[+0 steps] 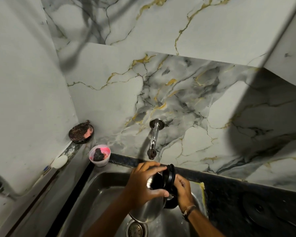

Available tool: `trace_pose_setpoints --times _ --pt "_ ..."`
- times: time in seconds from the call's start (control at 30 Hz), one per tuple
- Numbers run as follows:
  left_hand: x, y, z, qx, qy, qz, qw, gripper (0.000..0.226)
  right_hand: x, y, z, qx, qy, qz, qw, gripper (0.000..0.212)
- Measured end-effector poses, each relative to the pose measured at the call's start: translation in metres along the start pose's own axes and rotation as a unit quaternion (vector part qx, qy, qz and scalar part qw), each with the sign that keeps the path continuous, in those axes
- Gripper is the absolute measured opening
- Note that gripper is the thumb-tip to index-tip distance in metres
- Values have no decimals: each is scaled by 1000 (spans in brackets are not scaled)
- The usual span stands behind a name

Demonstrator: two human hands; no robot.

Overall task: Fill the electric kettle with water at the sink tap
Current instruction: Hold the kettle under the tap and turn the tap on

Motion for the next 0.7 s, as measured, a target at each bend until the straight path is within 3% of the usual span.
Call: trace_pose_setpoints --times 0.07,0.13,0.23,0.3,0.47,0.6,0.7 --pt "0 3 -3 5 -12 7 1000 94 -1 -2 -1 -4 0 -8 1000 59" --pt "3 9 -8 -10 -9 43 999 84 -1 -3 0 -6 -3 -11 1000 53" --pt "18 19 -17 -75 81 168 980 49 0 -2 4 1 -7 -4 1000 51" --pt "33 26 -27 -102 154 194 964 42 1 0 7 6 -8 0 1000 53" --pt "72 36 -48 -216 207 48 953 44 8 3 12 14 -12 5 1000 57" --pt "86 30 -49 -230 184 19 955 33 17 2 17 21 -6 -5 1000 68" --pt "90 32 -53 -243 152 -3 958 21 24 -1 21 19 -8 -4 1000 65"
Point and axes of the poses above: each hand's wrist, its own x-axis towards the middle knuckle, its own y-axis out of the back of the hand, z = x × y, the point moved 1 cm from there along x, towards the middle knuckle, and after that the axes turned 1 degree about z, right-handed, at the moved point
